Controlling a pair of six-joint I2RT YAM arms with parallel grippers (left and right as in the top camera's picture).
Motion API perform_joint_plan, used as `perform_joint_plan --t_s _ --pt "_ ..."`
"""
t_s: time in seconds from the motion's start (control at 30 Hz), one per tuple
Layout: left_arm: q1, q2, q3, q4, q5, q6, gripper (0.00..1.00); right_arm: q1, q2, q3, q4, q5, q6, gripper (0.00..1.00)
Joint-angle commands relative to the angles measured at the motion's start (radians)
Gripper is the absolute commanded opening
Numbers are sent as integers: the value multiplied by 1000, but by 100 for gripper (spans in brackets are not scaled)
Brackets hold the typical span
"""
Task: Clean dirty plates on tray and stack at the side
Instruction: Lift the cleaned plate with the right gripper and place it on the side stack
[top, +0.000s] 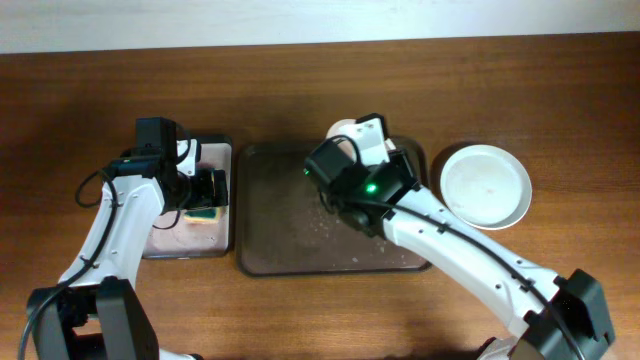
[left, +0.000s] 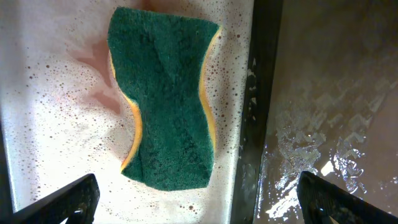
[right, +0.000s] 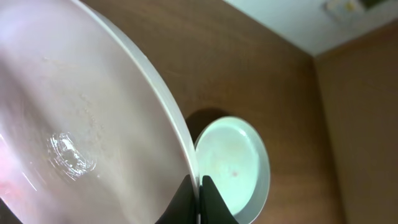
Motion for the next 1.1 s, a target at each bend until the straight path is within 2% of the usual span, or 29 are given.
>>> perform_joint_plan --t_s 0.0,0.13,0.2,0.37,0.5,0.63,0.67,0.77,0.8,0.93,1.03,1.07 --pt "1 -15 15 -2 15 -3 100 -118 -34 7 -9 -116 139 4" --pt "1 -15 15 -5 15 -3 100 -320 -34 7 -8 -361 141 4" --pt "1 -15 15 -5 15 -3 100 -465 -34 7 -20 -484 141 4" --pt "1 -15 15 -5 15 -3 100 -755 -24 5 -60 -650 133 4" --pt "1 -15 15 -5 15 -3 100 -921 -7 -9 -84 -723 129 4" --pt "1 -15 15 -5 14 -3 100 -996 3 -37 -81 -780 86 6" --pt "1 -15 15 -5 14 -3 100 -1004 5 -43 -84 -780 84 13" --pt "1 -15 15 -5 14 -3 100 -1009 8 -58 -85 -780 84 51" --pt "1 -15 15 -5 14 -3 100 -1007 8 -60 -85 -784 84 59" --pt "1 -15 15 -3 14 -3 100 -999 8 -61 -80 -936 42 66" --pt "1 -15 15 11 19 -3 99 -960 10 -61 -60 -1278 -209 77" --pt "0 -15 15 20 31 -3 99 -922 10 -61 -62 -1413 -361 82"
